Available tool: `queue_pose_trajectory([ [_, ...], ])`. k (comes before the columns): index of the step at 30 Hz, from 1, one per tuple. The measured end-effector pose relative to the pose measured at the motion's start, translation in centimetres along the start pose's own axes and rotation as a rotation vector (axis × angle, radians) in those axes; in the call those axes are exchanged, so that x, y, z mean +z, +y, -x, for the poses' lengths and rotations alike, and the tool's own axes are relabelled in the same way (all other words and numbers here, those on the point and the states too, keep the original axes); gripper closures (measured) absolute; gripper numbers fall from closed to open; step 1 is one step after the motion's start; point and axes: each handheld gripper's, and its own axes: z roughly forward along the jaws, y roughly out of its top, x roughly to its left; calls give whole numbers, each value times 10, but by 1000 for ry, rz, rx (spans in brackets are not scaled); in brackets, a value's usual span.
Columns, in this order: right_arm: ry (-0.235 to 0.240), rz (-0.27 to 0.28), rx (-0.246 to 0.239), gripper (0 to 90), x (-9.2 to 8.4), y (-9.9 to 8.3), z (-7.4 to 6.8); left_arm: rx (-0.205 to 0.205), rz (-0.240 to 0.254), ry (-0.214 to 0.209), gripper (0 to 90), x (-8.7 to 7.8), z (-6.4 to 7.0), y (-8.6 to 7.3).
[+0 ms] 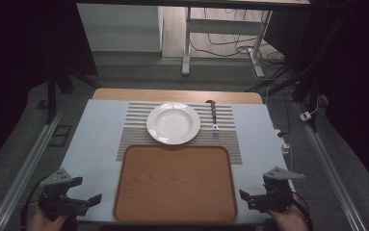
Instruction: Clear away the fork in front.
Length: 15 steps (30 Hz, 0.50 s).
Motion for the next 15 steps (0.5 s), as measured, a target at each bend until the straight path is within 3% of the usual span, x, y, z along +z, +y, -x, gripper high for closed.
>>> queue_pose_trajectory([
  [7,-2,3,-6,0,0,0,-1,14,-8,-1,0,0,1,0],
  [15,-23,12,-90,0,0,3,-12,11,-7,-1,0,0,1,0],
])
